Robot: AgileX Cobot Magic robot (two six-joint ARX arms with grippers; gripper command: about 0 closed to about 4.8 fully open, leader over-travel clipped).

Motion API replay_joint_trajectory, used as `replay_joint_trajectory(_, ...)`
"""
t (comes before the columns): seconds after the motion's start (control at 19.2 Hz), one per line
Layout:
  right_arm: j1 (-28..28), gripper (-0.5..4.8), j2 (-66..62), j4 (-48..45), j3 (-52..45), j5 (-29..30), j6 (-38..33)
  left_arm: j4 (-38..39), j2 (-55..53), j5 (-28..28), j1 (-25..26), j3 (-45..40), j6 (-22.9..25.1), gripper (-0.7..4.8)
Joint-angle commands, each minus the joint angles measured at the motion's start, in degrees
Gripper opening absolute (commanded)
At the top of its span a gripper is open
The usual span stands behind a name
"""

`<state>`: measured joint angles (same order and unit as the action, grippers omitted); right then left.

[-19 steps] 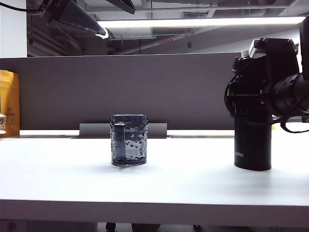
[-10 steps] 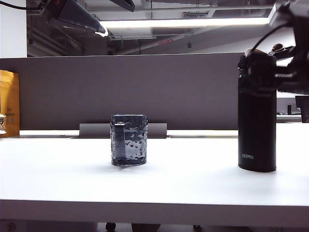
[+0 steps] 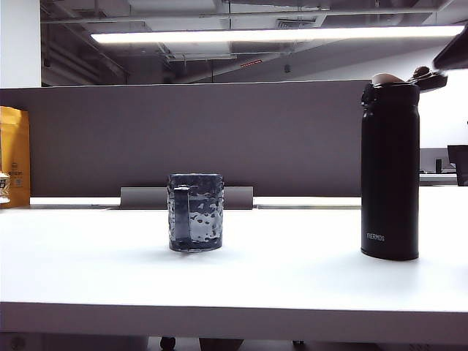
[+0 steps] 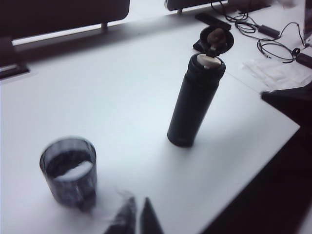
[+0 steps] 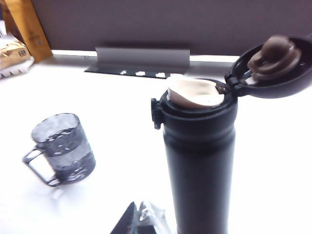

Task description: Pick up the black thermos, pour some water into the cup, then place the black thermos back on the table.

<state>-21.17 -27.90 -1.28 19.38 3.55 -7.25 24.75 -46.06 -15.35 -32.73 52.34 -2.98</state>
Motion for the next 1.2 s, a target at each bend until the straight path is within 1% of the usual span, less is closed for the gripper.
replay_joint_trajectory(0.05,-0.1,-0.09,9.2,6.3,0.2,0.0,0.2,4.7,6.0,0.5,-0.1,-2.0,-1.8,-0.06)
replay_joint_trajectory(0.1,-0.1,-0.09,11.1,8.6,0.2,0.1,0.2,4.3,8.3,1.5,-0.1,-3.3,-2.1,-0.06)
replay_joint_trajectory(0.16,-0.1,-0.09,13.6,12.4,0.1,0.0,0.2,3.1,11.8,1.8,-0.1,-6.0,-2.2,-0.06)
replay_joint_trajectory(0.21,-0.1,-0.09,14.8,14.2,-0.2,0.0,0.4,2.1,14.1,1.6,-0.1,-8.0,-2.9,-0.06)
replay_joint_trajectory(0.26,-0.1,-0.09,16.2,15.3,-0.9,0.2,0.7,0.2,17.6,1.6,-0.1,-11.4,-5.0,-0.06)
replay_joint_trajectory(0.31,-0.1,-0.09,16.8,15.0,-1.5,0.5,0.7,-1.0,19.6,1.6,-0.1,-13.7,-5.6,-0.06)
replay_joint_trajectory(0.36,-0.1,-0.09,17.6,14.3,-2.6,0.4,0.7,-3.1,23.4,1.7,-0.1,-17.8,-5.6,-0.06)
replay_joint_trajectory(0.47,-0.1,-0.09,18.1,13.2,-4.2,0.4,0.9,-5.6,26.6,2.4,-0.1,-22.0,-6.2,-0.06)
replay_joint_trajectory(0.52,-0.1,-0.09,18.5,11.3,-6.3,0.4,0.9,-8.4,29.3,4.9,-0.1,-26.1,-9.3,-0.06)
replay_joint_trajectory(0.57,-0.1,-0.09,18.6,9.7,-7.8,0.5,0.9,-9.7,30.4,5.9,-0.1,-27.8,-10.6,-0.06)
replay_joint_trajectory(0.62,-0.1,-0.09,18.7,7.4,-10.4,0.5,0.9,-13.0,32.3,7.1,-0.1,-31.5,-12.2,-0.06)
replay_joint_trajectory(0.94,-0.1,-0.09,18.7,2.5,-15.8,0.4,0.9,-23.8,34.7,7.7,-0.1,-42.2,-12.1,-0.06)
replay_joint_trajectory(0.99,-0.1,-0.09,18.7,2.5,-16.6,0.5,0.9,-25.4,34.7,7.9,-0.1,-44.4,-12.7,-0.06)
replay_joint_trajectory(1.09,-0.1,-0.09,18.7,2.5,-17.6,0.4,1.3,-26.9,34.7,11.1,-0.1,-46.9,-15.6,-0.06)
replay_joint_trajectory(1.2,-0.1,-0.09,18.7,2.5,-17.9,0.4,1.3,-28.5,34.7,11.6,0.0,-48.9,-15.5,-0.06)
